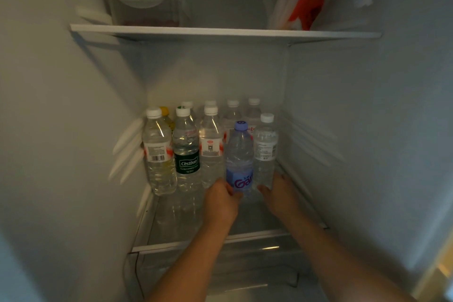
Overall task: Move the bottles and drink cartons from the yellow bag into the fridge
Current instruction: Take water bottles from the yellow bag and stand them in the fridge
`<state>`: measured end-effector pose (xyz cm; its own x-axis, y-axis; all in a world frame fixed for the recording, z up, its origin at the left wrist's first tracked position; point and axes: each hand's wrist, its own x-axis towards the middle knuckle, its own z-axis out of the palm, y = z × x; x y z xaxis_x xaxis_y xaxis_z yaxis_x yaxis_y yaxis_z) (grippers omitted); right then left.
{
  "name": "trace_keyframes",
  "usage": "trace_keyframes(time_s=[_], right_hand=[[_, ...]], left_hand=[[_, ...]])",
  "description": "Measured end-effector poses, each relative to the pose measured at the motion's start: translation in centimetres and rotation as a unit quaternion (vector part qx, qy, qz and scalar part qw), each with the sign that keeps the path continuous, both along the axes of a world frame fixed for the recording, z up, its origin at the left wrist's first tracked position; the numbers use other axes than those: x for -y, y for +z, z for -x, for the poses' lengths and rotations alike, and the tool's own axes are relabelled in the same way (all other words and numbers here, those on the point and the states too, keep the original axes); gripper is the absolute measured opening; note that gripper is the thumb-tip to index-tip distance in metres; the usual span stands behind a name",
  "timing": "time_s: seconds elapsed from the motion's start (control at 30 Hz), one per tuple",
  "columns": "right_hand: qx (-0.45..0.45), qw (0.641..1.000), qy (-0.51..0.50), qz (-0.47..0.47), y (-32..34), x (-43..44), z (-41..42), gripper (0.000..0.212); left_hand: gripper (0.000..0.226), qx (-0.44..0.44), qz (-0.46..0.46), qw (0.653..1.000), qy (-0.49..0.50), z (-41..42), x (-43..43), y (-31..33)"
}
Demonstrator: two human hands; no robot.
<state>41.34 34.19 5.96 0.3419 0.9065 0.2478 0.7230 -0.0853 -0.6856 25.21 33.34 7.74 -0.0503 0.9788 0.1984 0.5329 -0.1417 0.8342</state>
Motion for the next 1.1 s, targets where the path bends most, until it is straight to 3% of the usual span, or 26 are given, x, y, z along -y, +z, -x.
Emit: trace_keyframes(time_s=[0.1, 0.4, 0.57, 0.7, 0.77, 0.9, 1.03, 1.1], right_hand=[[0.014, 1.0, -0.007, 0.006, 0.6, -1.1, 0.8, 0.062], [0.056, 0.996, -0.036, 0.053, 1.1, -2.3, 1.2, 0.059], [-0.002, 0.999, 0.016, 0.05, 0.1, -3.0, -0.3, 0.077], [-0.086, 0.994, 0.062, 0.041, -4.8, -5.9, -3.5, 0.102], [-0.11, 0.991, 0.072, 0.024, -1.5, -1.9, -1.5, 0.092], [-0.077, 0.992, 0.099, -0.016, 2.4, 3.7, 1.2, 0.073], [0.0, 0.994, 0.095, -0.048, 2.5, 7.6, 3.1, 0.071], [0.054, 0.993, 0.082, -0.07, 2.1, 10.0, 4.5, 0.068]], left_hand=[[0.018, -0.034, -0.005, 0.999, 0.019, -0.3, -0.6, 0.2], [0.035, -0.087, 0.016, 0.995, 0.046, -0.8, -2.2, 0.1], [0.036, -0.105, 0.028, 0.993, 0.053, -1.0, -2.4, 0.4], [0.035, -0.123, 0.035, 0.991, 0.049, -1.0, -2.6, 0.3], [0.031, -0.109, 0.045, 0.992, 0.033, -0.8, -2.4, 0.4], [0.019, -0.04, 0.02, 0.998, -0.041, 0.4, -0.4, 1.2], [0.02, -0.017, -0.08, 0.995, -0.056, 2.9, 3.0, 0.8], [0.018, -0.064, -0.158, 0.985, -0.031, 4.6, 5.2, -0.3]])
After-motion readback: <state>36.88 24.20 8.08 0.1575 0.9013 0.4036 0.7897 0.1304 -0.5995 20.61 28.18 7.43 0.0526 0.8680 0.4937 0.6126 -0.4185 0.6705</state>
